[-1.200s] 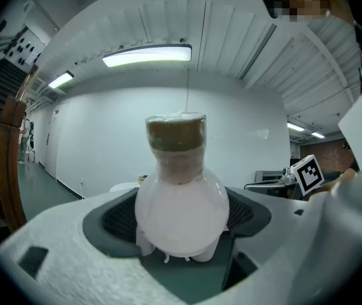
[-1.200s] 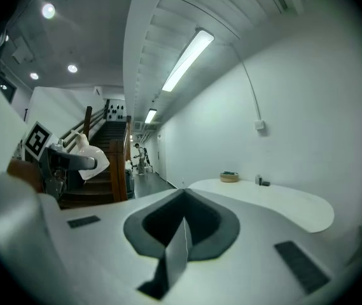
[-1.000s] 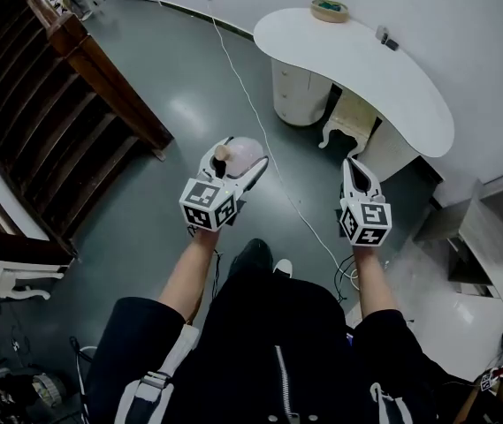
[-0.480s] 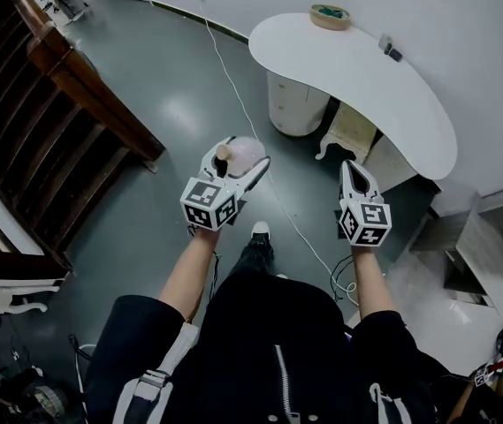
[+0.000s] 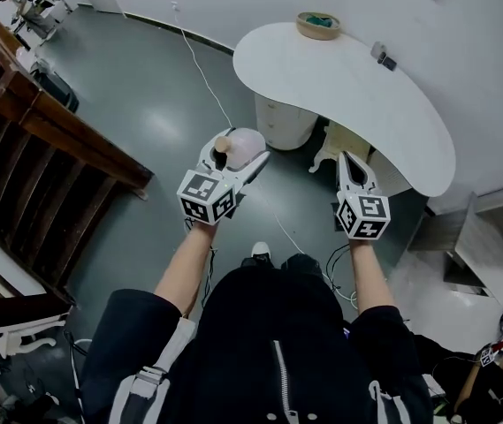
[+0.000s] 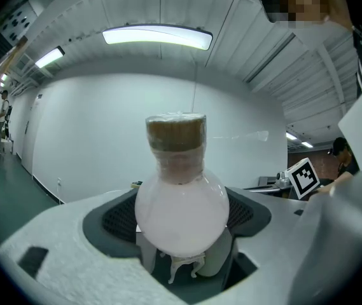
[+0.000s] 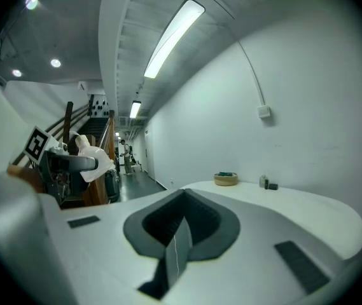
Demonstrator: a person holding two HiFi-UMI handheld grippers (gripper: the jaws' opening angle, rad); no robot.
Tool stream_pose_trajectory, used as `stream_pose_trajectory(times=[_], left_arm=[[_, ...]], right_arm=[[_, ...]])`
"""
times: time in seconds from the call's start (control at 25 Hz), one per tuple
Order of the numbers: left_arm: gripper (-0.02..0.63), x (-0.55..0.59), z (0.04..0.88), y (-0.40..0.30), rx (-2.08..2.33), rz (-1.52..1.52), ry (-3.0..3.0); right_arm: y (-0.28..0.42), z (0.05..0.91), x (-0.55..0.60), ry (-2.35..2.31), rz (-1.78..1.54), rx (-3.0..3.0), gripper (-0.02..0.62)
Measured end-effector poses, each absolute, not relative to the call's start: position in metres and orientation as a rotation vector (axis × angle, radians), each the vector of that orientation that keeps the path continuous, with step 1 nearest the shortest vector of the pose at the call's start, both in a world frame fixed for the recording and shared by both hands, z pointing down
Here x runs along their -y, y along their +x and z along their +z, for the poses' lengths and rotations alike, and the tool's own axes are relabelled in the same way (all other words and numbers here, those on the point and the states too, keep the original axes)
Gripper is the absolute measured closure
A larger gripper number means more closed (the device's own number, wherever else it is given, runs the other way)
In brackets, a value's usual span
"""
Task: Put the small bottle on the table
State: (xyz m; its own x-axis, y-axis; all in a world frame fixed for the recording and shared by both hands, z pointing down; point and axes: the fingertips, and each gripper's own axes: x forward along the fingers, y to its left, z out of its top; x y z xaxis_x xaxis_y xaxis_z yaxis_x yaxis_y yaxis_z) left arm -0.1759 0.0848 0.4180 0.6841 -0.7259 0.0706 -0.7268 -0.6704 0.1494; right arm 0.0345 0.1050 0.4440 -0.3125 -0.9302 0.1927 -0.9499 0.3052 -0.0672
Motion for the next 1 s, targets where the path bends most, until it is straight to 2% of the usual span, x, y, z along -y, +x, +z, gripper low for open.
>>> stream_pose_trajectory(times=[0.56,1.0], left_arm=[[0.21,0.043,0.432,-0.141,1.093,0.04,2.754],[0.21,0.186,0.444,-0.069,1.128,0.109,2.73]], right_arm=[[0.066,0.458,0.006,1.838,0.296,2.393,0.592],[0.139,0.468,0.161,1.815,0.336,2.443,0.592]])
